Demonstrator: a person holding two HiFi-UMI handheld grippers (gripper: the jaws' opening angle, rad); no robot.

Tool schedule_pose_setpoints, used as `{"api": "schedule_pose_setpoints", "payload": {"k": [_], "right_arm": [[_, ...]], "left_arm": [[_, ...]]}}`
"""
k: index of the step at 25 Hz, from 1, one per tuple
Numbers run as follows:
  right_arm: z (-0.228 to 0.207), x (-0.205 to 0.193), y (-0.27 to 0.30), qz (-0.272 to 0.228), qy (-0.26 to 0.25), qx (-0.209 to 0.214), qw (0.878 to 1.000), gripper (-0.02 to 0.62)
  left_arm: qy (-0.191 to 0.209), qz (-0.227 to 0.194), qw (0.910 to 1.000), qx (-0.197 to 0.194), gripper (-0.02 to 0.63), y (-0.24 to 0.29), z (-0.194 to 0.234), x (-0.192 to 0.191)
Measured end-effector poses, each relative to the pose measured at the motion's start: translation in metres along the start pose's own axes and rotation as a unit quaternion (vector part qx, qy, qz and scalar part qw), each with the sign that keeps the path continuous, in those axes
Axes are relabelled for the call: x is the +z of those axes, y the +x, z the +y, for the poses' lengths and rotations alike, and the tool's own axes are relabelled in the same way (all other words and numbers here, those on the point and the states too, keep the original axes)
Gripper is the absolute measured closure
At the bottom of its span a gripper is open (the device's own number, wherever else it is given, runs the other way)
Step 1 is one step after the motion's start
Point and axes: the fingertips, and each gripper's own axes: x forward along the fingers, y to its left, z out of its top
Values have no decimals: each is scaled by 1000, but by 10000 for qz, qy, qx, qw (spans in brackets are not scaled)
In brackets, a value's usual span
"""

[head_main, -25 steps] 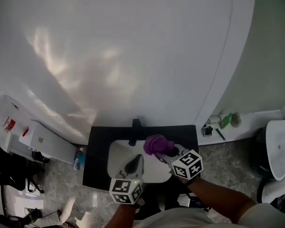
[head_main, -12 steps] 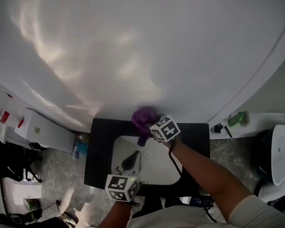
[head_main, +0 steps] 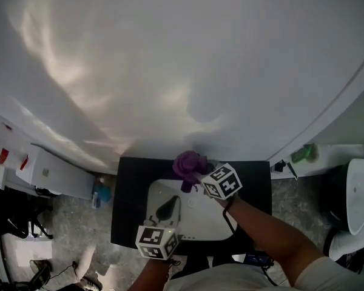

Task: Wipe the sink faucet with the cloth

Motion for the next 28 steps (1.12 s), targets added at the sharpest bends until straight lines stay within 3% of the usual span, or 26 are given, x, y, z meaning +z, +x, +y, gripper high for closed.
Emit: {"api": "schedule_pose_setpoints", "payload": {"k": [2, 4, 10, 12, 14, 18, 21, 24, 28], "right_arm": [[-23, 10, 8, 25, 112, -218, 9997, 528], [-21, -1, 11, 160, 243, -157, 9995, 528], [51, -78, -10, 513, 329, 386, 9974, 528], [36, -87, -20, 408, 568, 208, 9973, 528], [0, -66, -33, 19, 764, -200, 9969, 528], [-51, -26, -30, -290, 553, -683, 9957, 526], [-57, -39, 6, -45, 540, -563, 9969, 532], [-75, -76, 38, 262, 824, -561, 9947, 531], [-94, -142, 74, 1245, 976, -484, 9862, 532]], "left_arm": [[33, 2, 10000, -29, 599, 0, -5, 2], [38, 11, 10000, -50, 599, -1, -9, 1], [-81, 72, 9999, -67, 600, -4, -5, -9], [-56, 76, 9999, -94, 600, -4, -7, -8], [13, 57, 10000, -76, 600, -4, -8, -6], [21, 60, 10000, -52, 600, -5, -9, -8], [53, 12, 10000, 43, 600, -13, -2, -5], [122, -13, 9998, 182, 599, -13, 8, -3], [150, -21, 9995, 267, 600, -11, 17, -5]]}}
